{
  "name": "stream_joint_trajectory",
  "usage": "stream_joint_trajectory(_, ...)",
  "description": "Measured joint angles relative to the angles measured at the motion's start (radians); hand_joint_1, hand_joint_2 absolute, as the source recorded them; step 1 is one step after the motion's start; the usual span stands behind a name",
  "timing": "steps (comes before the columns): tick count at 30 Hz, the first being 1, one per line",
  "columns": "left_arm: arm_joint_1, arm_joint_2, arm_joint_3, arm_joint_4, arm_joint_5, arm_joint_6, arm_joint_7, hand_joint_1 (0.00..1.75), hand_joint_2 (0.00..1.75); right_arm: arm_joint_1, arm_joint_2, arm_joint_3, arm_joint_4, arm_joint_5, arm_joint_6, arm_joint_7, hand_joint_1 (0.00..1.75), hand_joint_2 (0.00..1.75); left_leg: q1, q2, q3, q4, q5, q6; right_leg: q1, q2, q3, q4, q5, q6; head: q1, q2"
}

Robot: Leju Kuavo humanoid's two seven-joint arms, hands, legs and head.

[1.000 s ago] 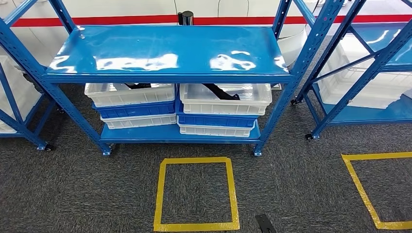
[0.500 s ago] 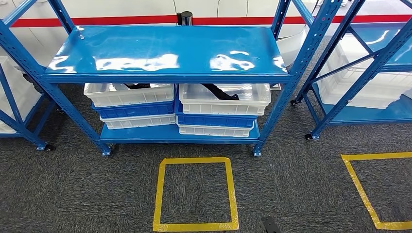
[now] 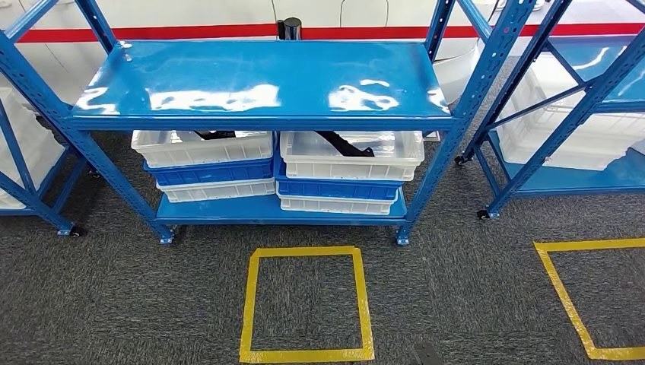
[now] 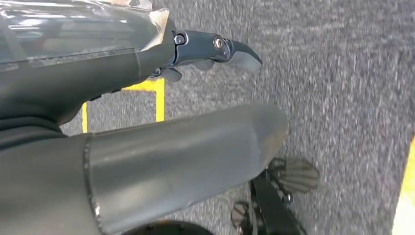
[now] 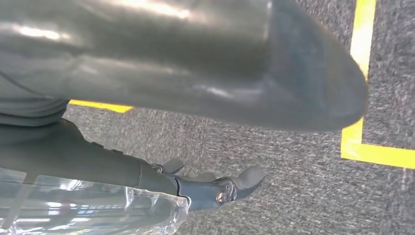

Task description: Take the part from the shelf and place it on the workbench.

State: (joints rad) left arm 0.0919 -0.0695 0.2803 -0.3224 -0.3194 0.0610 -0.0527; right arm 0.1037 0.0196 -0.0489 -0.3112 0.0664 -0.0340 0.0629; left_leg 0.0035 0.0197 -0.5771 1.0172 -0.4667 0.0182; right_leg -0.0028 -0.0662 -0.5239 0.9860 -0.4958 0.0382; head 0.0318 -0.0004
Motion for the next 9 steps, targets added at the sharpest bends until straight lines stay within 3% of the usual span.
stream_joint_trajectory(9,0.041,0.039,-0.176,-0.036,0.246,-0.044,0.036,0.0,0.0,0.032,-0.012,0.021,-0.037,-0.049,0.024,-0.044,0.0,0.0,0.0,0.0,0.0,0.0,0.0,0.0,0.0,0.0,0.0,0.0,-0.001,0.002,0.0,0.0)
